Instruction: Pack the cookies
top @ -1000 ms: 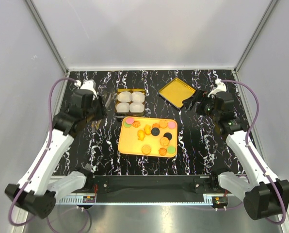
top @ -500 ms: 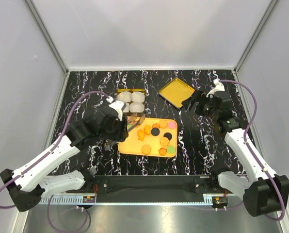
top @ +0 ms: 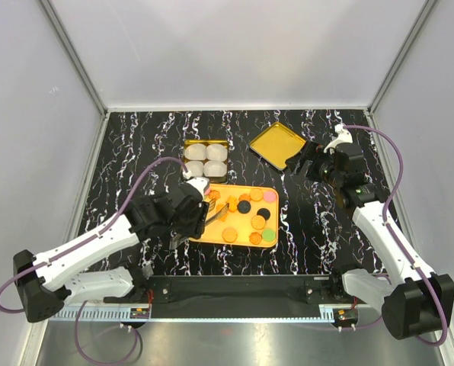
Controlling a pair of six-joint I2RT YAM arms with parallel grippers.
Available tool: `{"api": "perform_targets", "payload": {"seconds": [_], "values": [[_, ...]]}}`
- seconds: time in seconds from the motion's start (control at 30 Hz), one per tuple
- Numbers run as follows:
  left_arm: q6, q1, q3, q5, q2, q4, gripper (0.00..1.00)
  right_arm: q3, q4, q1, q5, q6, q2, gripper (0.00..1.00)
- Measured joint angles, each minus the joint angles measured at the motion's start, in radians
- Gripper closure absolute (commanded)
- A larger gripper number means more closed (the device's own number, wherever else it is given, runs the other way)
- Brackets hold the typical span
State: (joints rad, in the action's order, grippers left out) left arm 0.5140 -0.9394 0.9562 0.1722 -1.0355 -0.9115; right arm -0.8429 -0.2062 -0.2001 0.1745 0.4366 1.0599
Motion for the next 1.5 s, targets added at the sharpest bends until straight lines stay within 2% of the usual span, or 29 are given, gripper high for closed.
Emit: {"api": "perform_targets", "payload": {"seconds": [0.23,0.4,1.1,1.5], "values": [[0.015,-0.030,-0.005,0.029,-0.046,0.021,0.49,0.000,0.000,0.000,0.000,-0.001,0.000,0.00],[0.020,-0.035,-0.018,0.047,-0.060,0.031,0.44,0.002,0.000,0.000,0.000,-0.004,-0.001,0.00],[0.018,-0.035,-0.062,0.050,-0.156,0.105,0.44,0.008,-0.001,0.000,0.000,-0.013,-0.023,0.00],[0.014,-0.035,-0.063,0.056,-0.161,0.120,0.57,0.011,-0.001,0.000,0.000,-0.014,-0.023,0.00]]}}
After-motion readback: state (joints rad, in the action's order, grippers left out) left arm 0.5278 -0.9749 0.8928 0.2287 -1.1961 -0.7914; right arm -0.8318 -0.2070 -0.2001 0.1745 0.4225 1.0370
